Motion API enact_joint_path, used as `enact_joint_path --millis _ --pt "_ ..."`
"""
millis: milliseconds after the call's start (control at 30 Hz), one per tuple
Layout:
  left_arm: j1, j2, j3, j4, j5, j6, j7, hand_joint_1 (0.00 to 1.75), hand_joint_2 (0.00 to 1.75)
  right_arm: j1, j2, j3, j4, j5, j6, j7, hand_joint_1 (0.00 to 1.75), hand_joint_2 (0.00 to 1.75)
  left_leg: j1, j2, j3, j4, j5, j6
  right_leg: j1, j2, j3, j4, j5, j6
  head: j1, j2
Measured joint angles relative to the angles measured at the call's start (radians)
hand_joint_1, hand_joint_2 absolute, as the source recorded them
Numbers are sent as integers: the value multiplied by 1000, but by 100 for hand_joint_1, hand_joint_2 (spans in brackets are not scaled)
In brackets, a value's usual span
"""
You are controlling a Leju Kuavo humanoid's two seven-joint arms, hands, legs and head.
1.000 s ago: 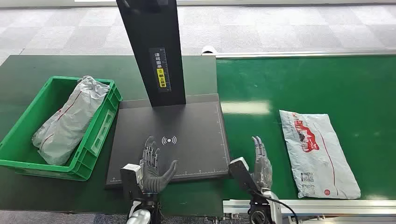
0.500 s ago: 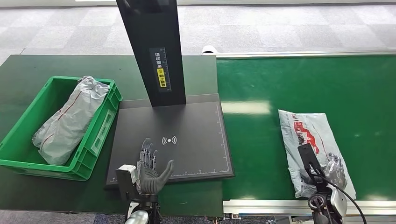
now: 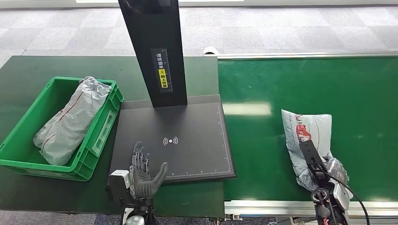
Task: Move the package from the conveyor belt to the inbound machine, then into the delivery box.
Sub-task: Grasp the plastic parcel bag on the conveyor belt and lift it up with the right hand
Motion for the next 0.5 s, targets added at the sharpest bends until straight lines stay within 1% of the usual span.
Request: enact_joint_path --millis 100,167,233,367,500 --pt "24 2 4 -39 -33 59 0 0 175 20 21 5 -57 -48 36 -63 175 175 1 1 0 0 0 0 1 1 0 0 0 0 0 0" --pt "51 -1 14 -85 -84 133 0 0 175 62 44 27 -152 -77 49 -94 175 175 1 1 -1 0 0 0 1 1 -1 0 0 0 0 0" --pt "78 -8 35 -133 -143 189 0 0 175 112 71 72 -274 -92 51 -110 175 175 2 1 -2 0 0 0 2 1 -3 0 0 -1 0 0" --pt "118 -44 109 -200 -259 210 0 0 175 189 117 193 -514 -65 46 -111 175 175 2 -1 -5 -1 0 -1 2 0 -5 1 -1 -1 0 0" --pt "132 -75 175 -222 -297 214 0 0 175 223 153 339 -686 -6 45 -109 175 175 2 2 -5 -1 0 -1 2 0 -6 1 -1 -1 0 0"
